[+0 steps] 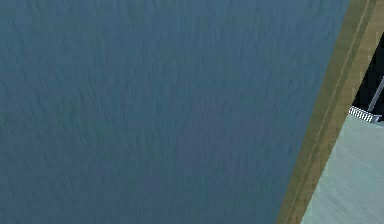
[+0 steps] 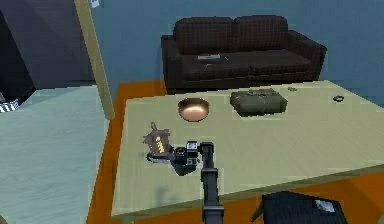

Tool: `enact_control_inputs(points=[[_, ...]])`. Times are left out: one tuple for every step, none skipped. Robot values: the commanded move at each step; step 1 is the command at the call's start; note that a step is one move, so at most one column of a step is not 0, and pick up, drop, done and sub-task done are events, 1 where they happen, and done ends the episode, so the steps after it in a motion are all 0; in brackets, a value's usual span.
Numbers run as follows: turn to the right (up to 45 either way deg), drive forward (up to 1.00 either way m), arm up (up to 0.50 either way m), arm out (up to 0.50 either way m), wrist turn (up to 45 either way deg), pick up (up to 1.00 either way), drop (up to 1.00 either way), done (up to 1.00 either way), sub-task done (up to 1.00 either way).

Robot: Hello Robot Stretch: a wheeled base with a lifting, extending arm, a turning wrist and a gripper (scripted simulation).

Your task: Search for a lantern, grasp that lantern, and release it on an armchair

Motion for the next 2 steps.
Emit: enact_control_inputs(points=[[0.0,0.0,0.0,0.0,0.0,1.0,0.0,0.0,0.0],[0.0,0.0,0.1,0.0,0.0,0.0,0.0,0.0,0.0]])
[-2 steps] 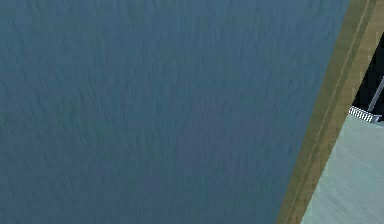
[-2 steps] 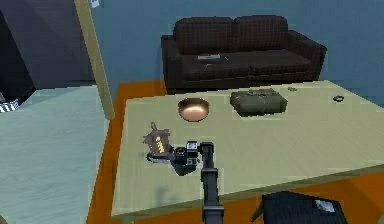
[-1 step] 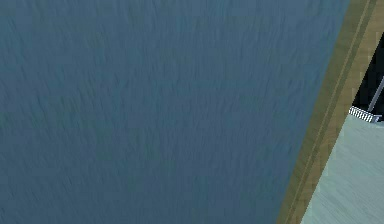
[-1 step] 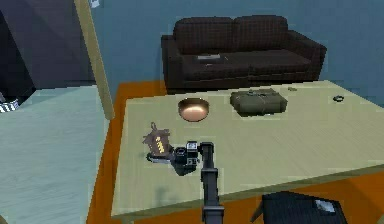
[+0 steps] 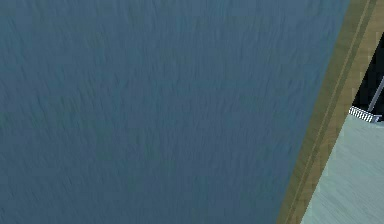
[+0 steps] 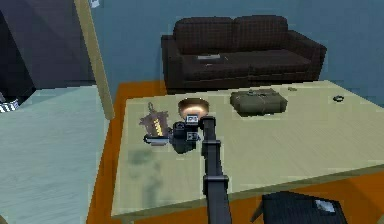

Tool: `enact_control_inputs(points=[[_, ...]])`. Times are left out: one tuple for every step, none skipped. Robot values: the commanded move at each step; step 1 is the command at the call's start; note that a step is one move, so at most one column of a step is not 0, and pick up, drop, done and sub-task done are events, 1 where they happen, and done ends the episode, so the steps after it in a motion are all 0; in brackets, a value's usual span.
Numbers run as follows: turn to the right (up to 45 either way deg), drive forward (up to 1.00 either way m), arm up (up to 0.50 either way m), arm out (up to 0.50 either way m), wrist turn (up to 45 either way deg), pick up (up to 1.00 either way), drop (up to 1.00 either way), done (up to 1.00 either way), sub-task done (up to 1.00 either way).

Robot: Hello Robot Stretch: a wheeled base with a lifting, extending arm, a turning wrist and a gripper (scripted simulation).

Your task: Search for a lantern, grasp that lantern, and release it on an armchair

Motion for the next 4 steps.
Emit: enact_control_inputs(points=[[0.0,0.0,0.2,0.0,0.0,0.0,0.0,0.0,0.0],[0.0,0.0,0.0,0.0,-45.0,0.0,0.0,0.0,0.0],[0.0,0.0,0.0,0.0,-45.0,0.0,0.0,0.0,0.0],[0.0,0.0,0.0,0.0,-9.0,0.0,0.0,0.0,0.0]])
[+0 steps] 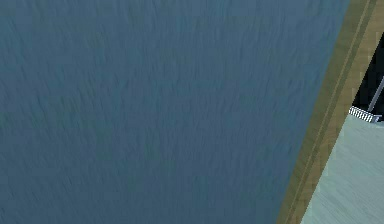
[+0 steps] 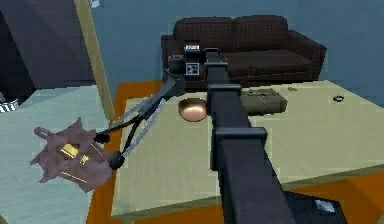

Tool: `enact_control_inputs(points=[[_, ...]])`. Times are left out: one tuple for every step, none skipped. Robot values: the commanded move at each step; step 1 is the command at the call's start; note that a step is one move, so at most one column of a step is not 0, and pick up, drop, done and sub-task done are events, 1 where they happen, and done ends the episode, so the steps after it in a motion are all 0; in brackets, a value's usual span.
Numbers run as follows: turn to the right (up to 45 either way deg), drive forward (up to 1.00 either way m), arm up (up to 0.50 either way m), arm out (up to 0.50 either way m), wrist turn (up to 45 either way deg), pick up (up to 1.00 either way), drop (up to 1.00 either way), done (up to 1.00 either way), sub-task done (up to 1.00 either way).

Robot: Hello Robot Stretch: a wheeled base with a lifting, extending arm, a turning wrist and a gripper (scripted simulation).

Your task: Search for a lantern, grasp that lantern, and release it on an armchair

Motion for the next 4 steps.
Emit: enact_control_inputs(points=[[0.0,0.0,0.0,-0.38,0.0,0.0,0.0,0.0,0.0],[-45.0,0.0,0.0,0.0,0.0,0.0,0.0,0.0,0.0],[-45.0,0.0,0.0,0.0,0.0,0.0,0.0,0.0,0.0],[-45.0,0.0,0.0,0.0,0.0,0.0,0.0,0.0,0.0]])
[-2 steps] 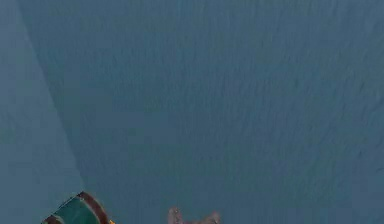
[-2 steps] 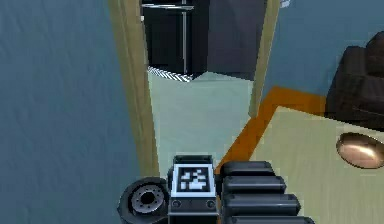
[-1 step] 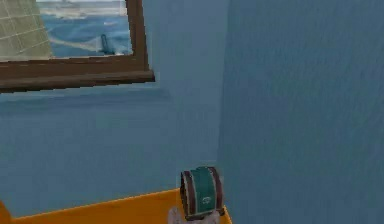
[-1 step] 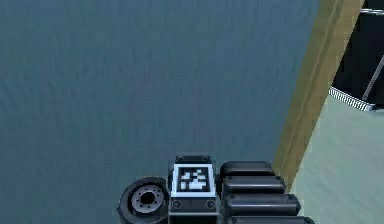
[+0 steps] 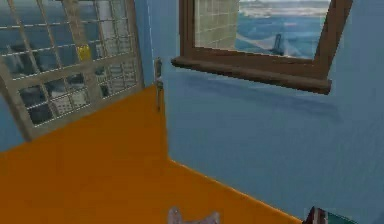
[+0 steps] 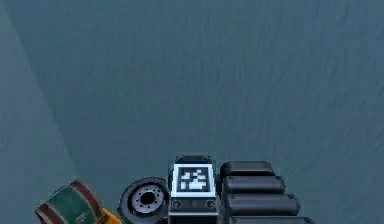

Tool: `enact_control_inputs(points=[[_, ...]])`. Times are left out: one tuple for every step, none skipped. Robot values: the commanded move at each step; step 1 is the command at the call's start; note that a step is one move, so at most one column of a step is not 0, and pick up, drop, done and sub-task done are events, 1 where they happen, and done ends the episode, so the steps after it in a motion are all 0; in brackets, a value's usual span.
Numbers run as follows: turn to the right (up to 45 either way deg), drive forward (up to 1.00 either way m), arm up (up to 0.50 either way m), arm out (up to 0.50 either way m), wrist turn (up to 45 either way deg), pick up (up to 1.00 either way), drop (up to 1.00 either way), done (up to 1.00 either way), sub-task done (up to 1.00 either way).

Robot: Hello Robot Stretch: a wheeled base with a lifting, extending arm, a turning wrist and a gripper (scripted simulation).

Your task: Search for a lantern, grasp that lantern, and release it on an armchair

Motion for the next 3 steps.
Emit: enact_control_inputs(points=[[-21.0,0.0,0.0,0.0,0.0,0.0,0.0,0.0,0.0],[0.0,1.0,0.0,0.0,0.0,0.0,0.0,0.0,0.0],[0.0,1.0,0.0,0.0,0.0,0.0,0.0,0.0,0.0]])
